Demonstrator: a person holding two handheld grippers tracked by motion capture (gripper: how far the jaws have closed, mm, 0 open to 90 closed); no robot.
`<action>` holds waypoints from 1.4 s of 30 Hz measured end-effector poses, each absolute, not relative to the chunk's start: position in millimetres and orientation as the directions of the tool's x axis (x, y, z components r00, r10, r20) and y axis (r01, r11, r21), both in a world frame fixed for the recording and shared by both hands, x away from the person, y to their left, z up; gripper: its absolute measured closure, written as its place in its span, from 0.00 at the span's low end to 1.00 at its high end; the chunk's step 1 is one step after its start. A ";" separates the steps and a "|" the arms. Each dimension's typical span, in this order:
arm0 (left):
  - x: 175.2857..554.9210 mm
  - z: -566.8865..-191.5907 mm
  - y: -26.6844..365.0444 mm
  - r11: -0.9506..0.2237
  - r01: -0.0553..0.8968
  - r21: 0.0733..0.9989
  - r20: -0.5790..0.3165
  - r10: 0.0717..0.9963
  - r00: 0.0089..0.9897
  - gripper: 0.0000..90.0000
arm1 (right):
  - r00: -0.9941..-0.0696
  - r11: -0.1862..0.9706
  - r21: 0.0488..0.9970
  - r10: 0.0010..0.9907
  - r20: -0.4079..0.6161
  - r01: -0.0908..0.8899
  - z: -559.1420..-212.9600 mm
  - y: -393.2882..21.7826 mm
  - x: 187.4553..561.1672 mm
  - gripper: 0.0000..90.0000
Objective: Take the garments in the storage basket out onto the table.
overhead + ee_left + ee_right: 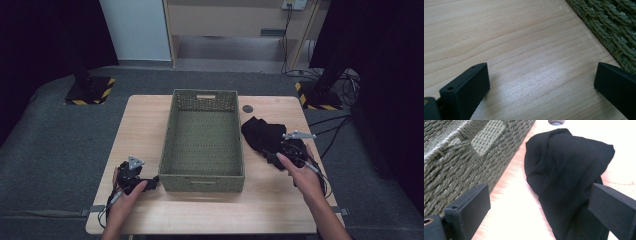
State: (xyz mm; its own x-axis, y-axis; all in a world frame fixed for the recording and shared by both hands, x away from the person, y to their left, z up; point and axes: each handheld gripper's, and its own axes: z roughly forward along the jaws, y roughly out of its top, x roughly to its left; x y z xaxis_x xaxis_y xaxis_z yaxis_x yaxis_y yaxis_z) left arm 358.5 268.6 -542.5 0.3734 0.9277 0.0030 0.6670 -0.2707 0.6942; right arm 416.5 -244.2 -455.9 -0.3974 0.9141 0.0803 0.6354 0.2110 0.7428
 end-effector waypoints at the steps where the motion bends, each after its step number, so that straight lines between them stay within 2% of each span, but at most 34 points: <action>1: 358.5 -542.4 268.6 -0.271 0.667 0.694 0.003 0.928 0.373 0.00 | -0.399 0.215 0.745 0.914 0.076 0.632 -456.0 -244.7 415.7 0.04; 32: 358.5 -542.4 268.6 -0.270 0.667 0.694 0.003 0.928 0.373 0.00 | -0.463 0.273 0.743 0.885 0.055 0.611 -486.8 -235.0 368.1 0.04; 42: 358.5 -542.5 268.5 -0.270 0.667 0.694 0.003 0.928 0.373 0.00 | -0.450 0.262 0.718 0.889 0.079 0.644 -501.3 -238.3 357.0 0.06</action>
